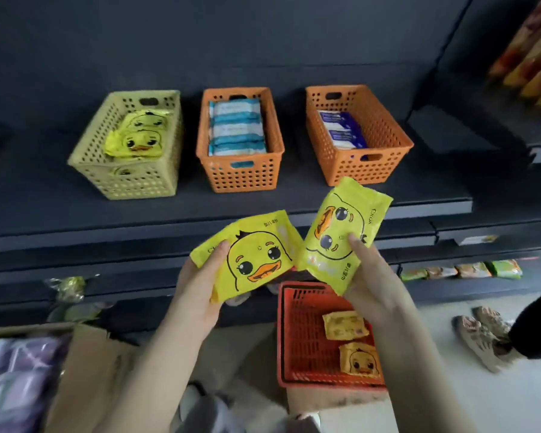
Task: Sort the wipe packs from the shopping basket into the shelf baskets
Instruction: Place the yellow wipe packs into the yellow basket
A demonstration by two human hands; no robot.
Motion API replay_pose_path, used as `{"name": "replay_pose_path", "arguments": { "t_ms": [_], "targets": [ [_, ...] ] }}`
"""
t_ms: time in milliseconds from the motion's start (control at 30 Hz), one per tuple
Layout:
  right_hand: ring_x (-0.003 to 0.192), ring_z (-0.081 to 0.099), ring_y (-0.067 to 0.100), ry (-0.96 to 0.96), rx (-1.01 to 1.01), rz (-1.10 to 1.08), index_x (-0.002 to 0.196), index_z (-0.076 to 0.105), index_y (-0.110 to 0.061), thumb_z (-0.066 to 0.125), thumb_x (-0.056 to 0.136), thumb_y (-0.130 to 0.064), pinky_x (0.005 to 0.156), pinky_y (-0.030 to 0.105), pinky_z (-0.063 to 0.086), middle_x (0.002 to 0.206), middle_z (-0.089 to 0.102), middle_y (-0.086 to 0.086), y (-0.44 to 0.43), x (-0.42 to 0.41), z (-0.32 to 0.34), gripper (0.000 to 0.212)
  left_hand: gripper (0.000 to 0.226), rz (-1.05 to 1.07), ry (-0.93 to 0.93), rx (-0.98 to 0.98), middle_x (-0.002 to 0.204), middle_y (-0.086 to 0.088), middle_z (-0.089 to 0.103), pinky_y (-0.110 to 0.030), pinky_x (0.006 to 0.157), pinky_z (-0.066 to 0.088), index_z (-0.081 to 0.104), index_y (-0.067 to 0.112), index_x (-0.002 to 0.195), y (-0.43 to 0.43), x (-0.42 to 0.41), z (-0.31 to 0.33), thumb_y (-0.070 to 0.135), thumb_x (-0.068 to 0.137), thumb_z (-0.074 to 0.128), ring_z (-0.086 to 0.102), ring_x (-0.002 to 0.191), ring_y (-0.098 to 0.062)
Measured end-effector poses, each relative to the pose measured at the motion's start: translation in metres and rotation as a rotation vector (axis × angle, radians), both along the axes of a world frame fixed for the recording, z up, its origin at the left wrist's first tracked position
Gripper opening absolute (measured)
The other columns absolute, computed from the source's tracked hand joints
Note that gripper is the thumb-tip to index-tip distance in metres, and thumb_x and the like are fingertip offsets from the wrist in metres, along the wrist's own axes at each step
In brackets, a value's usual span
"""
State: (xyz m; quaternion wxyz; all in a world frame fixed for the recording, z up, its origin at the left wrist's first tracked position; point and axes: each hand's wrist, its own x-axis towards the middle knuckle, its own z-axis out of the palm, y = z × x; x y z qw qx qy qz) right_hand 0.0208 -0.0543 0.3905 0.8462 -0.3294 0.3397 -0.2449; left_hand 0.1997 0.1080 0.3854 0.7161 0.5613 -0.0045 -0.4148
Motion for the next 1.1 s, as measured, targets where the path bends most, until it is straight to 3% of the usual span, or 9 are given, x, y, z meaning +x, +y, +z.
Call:
{"name": "replay_pose_path", "arguments": {
  "t_ms": [133, 267, 400, 533, 667, 767, 933, 1033, 1100],
  "targets": [
    [0.105, 0.067, 0.034, 0.12, -0.109, 0.056, 0.126, 0.057, -0.008, 0.056, 0.096, -0.022, 0.092, 0.052, 0.051, 0.117, 0.069, 0.016, 0.03, 0.079, 0.03, 0.034, 0.022, 0.124, 0.011, -0.07, 0.106, -0.008, 0.074, -0.036, 0.074, 0.061, 0.066, 0.016, 0.113, 0.046, 0.063, 0.034, 0.02, 0.092, 0.059, 0.071, 0.098, -0.023],
    [0.09, 0.069, 0.022, 0.159, -0.275, 0.082, 0.116, 0.059, -0.015, 0.055, 0.095, -0.023, 0.073, 0.032, 0.055, 0.113, 0.068, 0.006, 0.067, 0.161, 0.048, 0.022, 0.022, 0.162, -0.029, -0.105, 0.104, -0.005, 0.075, -0.033, 0.071, 0.061, 0.066, 0.017, 0.114, 0.091, 0.133, 0.056, 0.019, 0.092, 0.06, 0.072, 0.096, -0.02],
    [0.104, 0.068, 0.029, -0.029, -0.334, 0.062, 0.129, 0.054, -0.016, 0.053, 0.096, -0.011, 0.078, 0.044, 0.059, 0.119, 0.069, 0.009, 0.096, 0.24, 0.058, 0.033, 0.028, 0.217, -0.105, -0.144, 0.109, -0.005, 0.074, -0.037, 0.081, 0.06, 0.065, 0.017, 0.119, 0.126, 0.2, 0.07, 0.021, 0.092, 0.059, 0.07, 0.102, -0.021],
    [0.099, 0.07, 0.027, 0.074, -0.531, -0.052, 0.118, 0.059, -0.019, 0.062, 0.091, -0.009, 0.08, 0.049, 0.058, 0.108, 0.073, 0.003, 0.096, 0.292, 0.075, 0.029, 0.028, 0.335, -0.129, -0.174, 0.112, -0.004, 0.073, -0.04, 0.091, 0.052, 0.064, 0.017, 0.12, 0.141, 0.253, 0.077, 0.023, 0.093, 0.059, 0.069, 0.106, -0.021],
    [0.091, 0.071, 0.019, 0.128, -0.746, -0.101, 0.121, 0.056, -0.015, 0.062, 0.092, -0.008, 0.076, 0.035, 0.059, 0.101, 0.074, 0.001, 0.06, 0.339, 0.096, 0.031, 0.031, 0.352, -0.152, -0.208, 0.116, -0.004, 0.071, -0.041, 0.094, 0.05, 0.061, 0.016, 0.125, 0.123, 0.296, 0.082, 0.023, 0.095, 0.057, 0.068, 0.108, -0.02],
    [0.092, 0.07, 0.022, 0.26, -1.012, -0.041, 0.11, 0.057, -0.023, 0.063, 0.09, -0.009, 0.08, 0.042, 0.058, 0.102, 0.071, 0.003, 0.023, 0.38, 0.098, 0.025, 0.032, 0.384, -0.159, -0.221, 0.117, -0.004, 0.071, -0.042, 0.095, 0.05, 0.062, 0.017, 0.125, 0.101, 0.326, 0.082, 0.025, 0.095, 0.057, 0.068, 0.108, -0.021],
    [0.099, 0.059, 0.006, 0.508, -1.333, 0.531, 0.131, 0.05, -0.025, 0.063, 0.091, -0.02, 0.074, 0.011, 0.047, 0.118, 0.061, -0.004, -0.022, 0.445, 0.087, 0.042, 0.021, 0.455, -0.154, -0.216, 0.111, 0.0, 0.073, -0.038, 0.089, 0.053, 0.066, 0.021, 0.114, 0.063, 0.369, 0.085, 0.025, 0.097, 0.054, 0.069, 0.104, -0.018],
    [0.129, 0.045, 0.012, 0.671, -1.419, 1.138, 0.143, 0.039, -0.025, 0.061, 0.093, -0.029, 0.101, 0.026, 0.04, 0.139, 0.049, -0.005, -0.031, 0.469, 0.077, 0.055, 0.022, 0.467, -0.162, -0.215, 0.112, 0.0, 0.073, -0.038, 0.09, 0.052, 0.065, 0.022, 0.116, 0.049, 0.39, 0.086, 0.025, 0.097, 0.054, 0.069, 0.104, -0.017],
    [0.133, 0.042, 0.012, 0.709, -1.43, 1.372, 0.143, 0.041, -0.026, 0.06, 0.094, -0.032, 0.108, 0.031, 0.036, 0.138, 0.047, -0.013, -0.03, 0.479, 0.073, 0.053, 0.025, 0.477, -0.161, -0.213, 0.114, 0.0, 0.072, -0.039, 0.091, 0.051, 0.064, 0.021, 0.119, 0.044, 0.401, 0.085, 0.026, 0.097, 0.054, 0.069, 0.106, -0.018]
  ]
}}
